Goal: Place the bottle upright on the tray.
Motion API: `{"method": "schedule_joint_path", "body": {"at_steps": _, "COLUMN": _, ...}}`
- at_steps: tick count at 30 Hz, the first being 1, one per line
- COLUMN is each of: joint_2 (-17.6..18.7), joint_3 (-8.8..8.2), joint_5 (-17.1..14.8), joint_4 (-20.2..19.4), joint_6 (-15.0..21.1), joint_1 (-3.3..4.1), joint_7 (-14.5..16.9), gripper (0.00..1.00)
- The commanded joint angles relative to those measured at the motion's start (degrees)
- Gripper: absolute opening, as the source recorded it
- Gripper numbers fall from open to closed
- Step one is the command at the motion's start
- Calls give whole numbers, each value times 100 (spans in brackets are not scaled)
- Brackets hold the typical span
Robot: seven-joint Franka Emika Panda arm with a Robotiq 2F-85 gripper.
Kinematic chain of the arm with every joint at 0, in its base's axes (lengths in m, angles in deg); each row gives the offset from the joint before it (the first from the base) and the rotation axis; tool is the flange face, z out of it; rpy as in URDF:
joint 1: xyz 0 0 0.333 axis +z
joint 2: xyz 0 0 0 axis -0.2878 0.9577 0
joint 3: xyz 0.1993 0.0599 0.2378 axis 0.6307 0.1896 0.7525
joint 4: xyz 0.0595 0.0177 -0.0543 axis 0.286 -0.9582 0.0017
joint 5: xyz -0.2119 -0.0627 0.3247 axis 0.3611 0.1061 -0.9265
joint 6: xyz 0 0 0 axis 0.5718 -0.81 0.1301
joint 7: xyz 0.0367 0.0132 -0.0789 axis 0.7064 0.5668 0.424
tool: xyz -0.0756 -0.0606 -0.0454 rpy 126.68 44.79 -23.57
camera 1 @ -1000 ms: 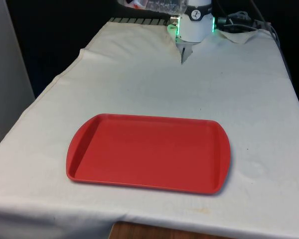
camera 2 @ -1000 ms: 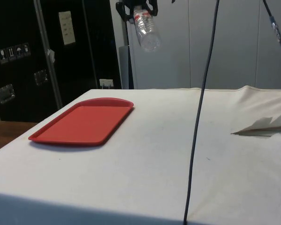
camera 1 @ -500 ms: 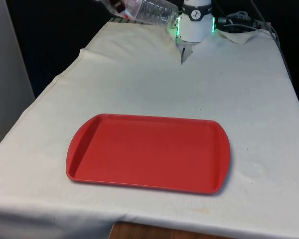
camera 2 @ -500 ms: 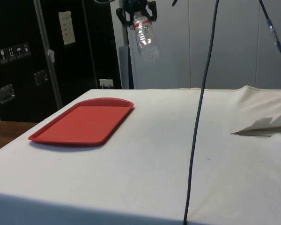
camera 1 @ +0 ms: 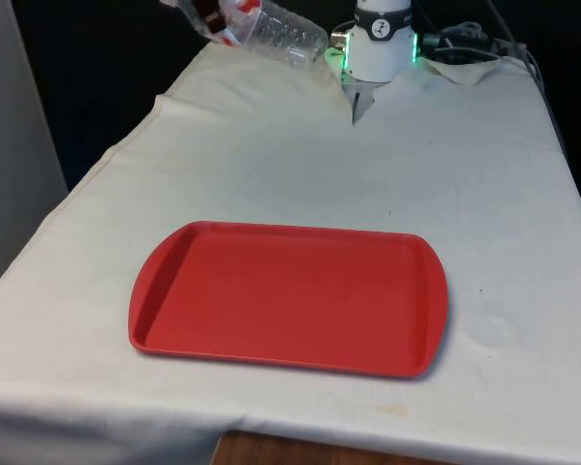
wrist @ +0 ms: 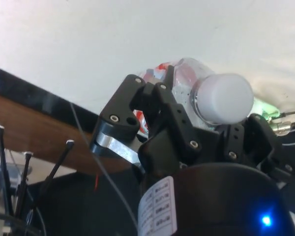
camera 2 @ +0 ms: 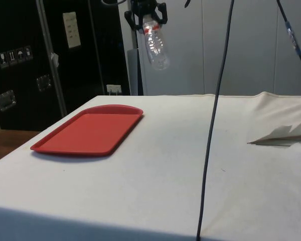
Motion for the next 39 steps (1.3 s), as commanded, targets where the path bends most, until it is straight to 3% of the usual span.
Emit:
{"method": "schedule_joint_path", "body": {"at_steps": 1, "joint_2": -40, "joint_3": -40, "joint_5": 52, "joint_4": -63, "joint_6": 195, "joint_1": 69, "joint_7": -23, "gripper": 31}}
{"method": "schedule_joint_path", "body": {"at_steps": 3, "joint_2": -40, "joint_3": -40, "joint_5": 86, "joint_4": -74, "joint_6": 264, "joint_1": 74, "joint_7": -29, "gripper": 31}}
{"method": "schedule_joint_path", "body": {"at_steps": 4, "joint_2": 0, "joint_3": 0, "joint_5": 57, "joint_4": -11, "joint_6": 97, "joint_1": 11, "joint_7": -6, "gripper": 31}}
{"method": "schedule_joint_path", "body": {"at_steps": 5, "joint_2": -40, "joint_3": -40, "joint_5": 109, "joint_4": -74, "joint_6": 298, "joint_1": 80, "joint_7": -29, "gripper": 31}}
{"method": "schedule_joint_path", "body": {"at_steps": 13, "joint_2": -52, "joint_3": -46, "joint_5": 281, "joint_4": -120, "joint_6": 602, "joint_1": 115, "joint_7": -52, "gripper": 31}}
{"method": "schedule_joint_path", "body": {"at_steps": 14, "joint_2": 0, "joint_3": -6, "joint_5": 252, "joint_4": -46, "joint_6": 430, "joint_1": 40, "joint_7": -29, "gripper": 31}}
{"method": "schedule_joint_path", "body": {"at_steps": 15, "joint_2": -57, "joint_3": -46, "joint_5": 298, "joint_4": -126, "joint_6": 630, "joint_1": 115, "joint_7": -57, "gripper": 31}}
{"method": "schedule_joint_path", "body": {"at_steps": 22, "joint_2": -57, "joint_3": -46, "joint_5": 441, "joint_4": -160, "joint_6": 888, "joint_1": 138, "joint_7": -80, "gripper": 31}}
{"method": "schedule_joint_path", "body": {"at_steps": 23, "joint_2": -6, "joint_3": -6, "joint_5": 418, "joint_4": -80, "joint_6": 728, "joint_1": 63, "joint_7": -52, "gripper": 31}}
{"method": "schedule_joint_path", "body": {"at_steps": 24, "joint_2": -57, "joint_3": -46, "joint_5": 458, "joint_4": -160, "joint_6": 922, "joint_1": 138, "joint_7": -86, "gripper": 31}}
{"method": "schedule_joint_path", "body": {"at_steps": 31, "joint_2": -115, "joint_3": -57, "joint_5": 579, "joint_4": -275, "joint_6": 1249, "joint_1": 166, "joint_7": -92, "gripper": 31}}
{"method": "schedule_joint_path", "body": {"at_steps": 32, "joint_2": -29, "joint_3": -6, "joint_5": 544, "joint_4": -160, "joint_6": 1043, "joint_1": 80, "joint_7": -74, "gripper": 31}}
{"method": "schedule_joint_path", "body": {"at_steps": 33, "joint_2": -132, "joint_3": -57, "joint_5": 590, "joint_4": -304, "joint_6": 1289, "joint_1": 172, "joint_7": -86, "gripper": 31}}
{"method": "schedule_joint_path", "body": {"at_steps": 39, "joint_2": -189, "joint_3": -63, "joint_5": 596, "joint_4": -430, "joint_6": 1547, "joint_1": 189, "joint_7": -63, "gripper": 31}}
